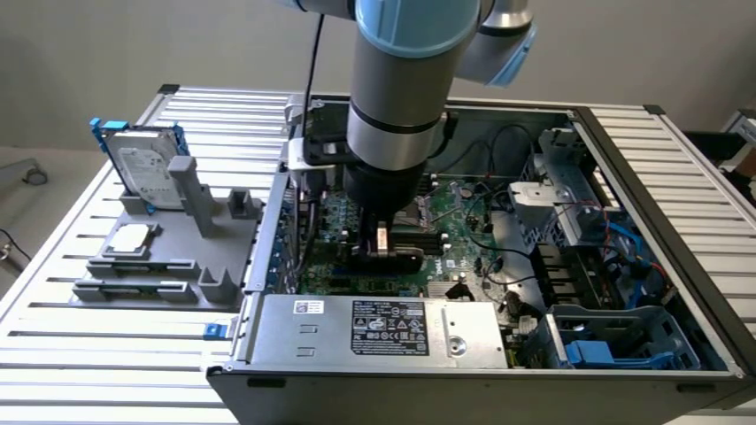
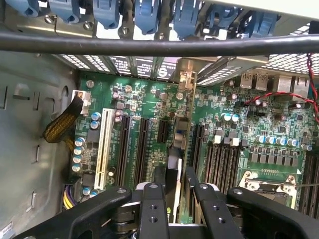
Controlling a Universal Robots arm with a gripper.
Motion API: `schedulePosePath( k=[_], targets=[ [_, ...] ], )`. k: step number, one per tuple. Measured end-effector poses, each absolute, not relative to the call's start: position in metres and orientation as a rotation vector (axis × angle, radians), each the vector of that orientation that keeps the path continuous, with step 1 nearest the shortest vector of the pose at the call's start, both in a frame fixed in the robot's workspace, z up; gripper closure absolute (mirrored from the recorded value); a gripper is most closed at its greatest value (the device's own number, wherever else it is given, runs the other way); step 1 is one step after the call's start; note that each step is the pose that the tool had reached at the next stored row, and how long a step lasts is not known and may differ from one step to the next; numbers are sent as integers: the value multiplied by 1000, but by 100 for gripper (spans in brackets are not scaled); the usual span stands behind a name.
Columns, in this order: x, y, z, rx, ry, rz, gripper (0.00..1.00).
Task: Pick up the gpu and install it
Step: 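Insert the gpu into the slot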
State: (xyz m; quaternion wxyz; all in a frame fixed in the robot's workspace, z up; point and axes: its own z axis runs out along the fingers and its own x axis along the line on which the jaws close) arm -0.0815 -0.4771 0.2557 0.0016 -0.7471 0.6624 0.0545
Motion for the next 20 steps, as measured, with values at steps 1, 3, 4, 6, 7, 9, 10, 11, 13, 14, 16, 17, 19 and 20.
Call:
schedulePosePath(
  k=[1, 3, 4, 6, 7, 9, 10, 11, 13, 14, 16, 17, 19, 20],
  targets=[
    [-82, -477, 256, -2345, 2079, 171, 74],
    [-82, -477, 256, -2344, 2078, 172, 74],
    [-82, -477, 256, -2344, 2078, 172, 74],
    [-83, -477, 256, -2343, 2078, 173, 73],
    [-83, -477, 256, -2343, 2078, 174, 73],
    [-83, -477, 256, -2342, 2078, 174, 73],
    [-83, -476, 256, -2343, 2078, 174, 70],
    [-83, -476, 256, -2343, 2078, 174, 70],
    [-83, -476, 257, -2343, 2077, 174, 70],
    [-83, -476, 257, -2343, 2077, 174, 70],
    [-83, -476, 257, -2343, 2077, 174, 70],
    [-83, -476, 257, -2343, 2077, 174, 70],
    [-83, -476, 257, -2343, 2077, 174, 70],
    [-83, -476, 257, -2343, 2077, 174, 70]
  ],
)
